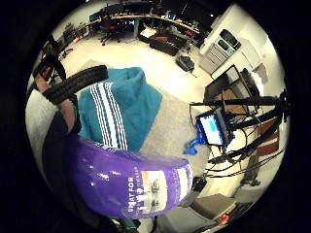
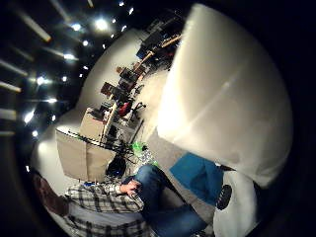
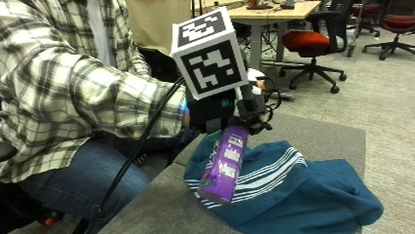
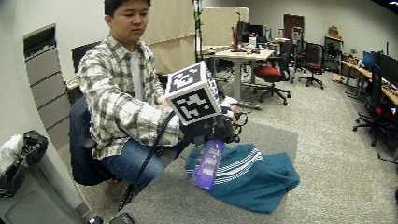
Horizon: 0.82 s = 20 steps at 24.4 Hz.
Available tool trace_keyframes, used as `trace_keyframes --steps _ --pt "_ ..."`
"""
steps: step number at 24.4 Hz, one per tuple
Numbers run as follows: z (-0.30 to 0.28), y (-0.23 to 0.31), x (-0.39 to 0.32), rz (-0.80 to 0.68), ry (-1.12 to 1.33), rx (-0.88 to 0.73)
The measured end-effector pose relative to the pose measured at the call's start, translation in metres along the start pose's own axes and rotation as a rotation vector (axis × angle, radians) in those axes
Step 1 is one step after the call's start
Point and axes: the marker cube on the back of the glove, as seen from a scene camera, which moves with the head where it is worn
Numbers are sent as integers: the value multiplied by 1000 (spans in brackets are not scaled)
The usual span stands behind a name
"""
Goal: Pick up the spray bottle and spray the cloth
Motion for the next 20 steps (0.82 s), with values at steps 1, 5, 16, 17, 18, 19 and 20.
trace_keyframes --steps 1,5,16,17,18,19,20 --pt "3 -1 -2 -10 21 -17" --pt "13 -2 -8 -52 103 -86" --pt "40 1 -16 -130 311 -245" --pt "42 2 -16 -140 338 -260" --pt "45 2 -17 -150 362 -272" --pt "47 3 -17 -158 382 -283" --pt "49 4 -18 -165 400 -293"
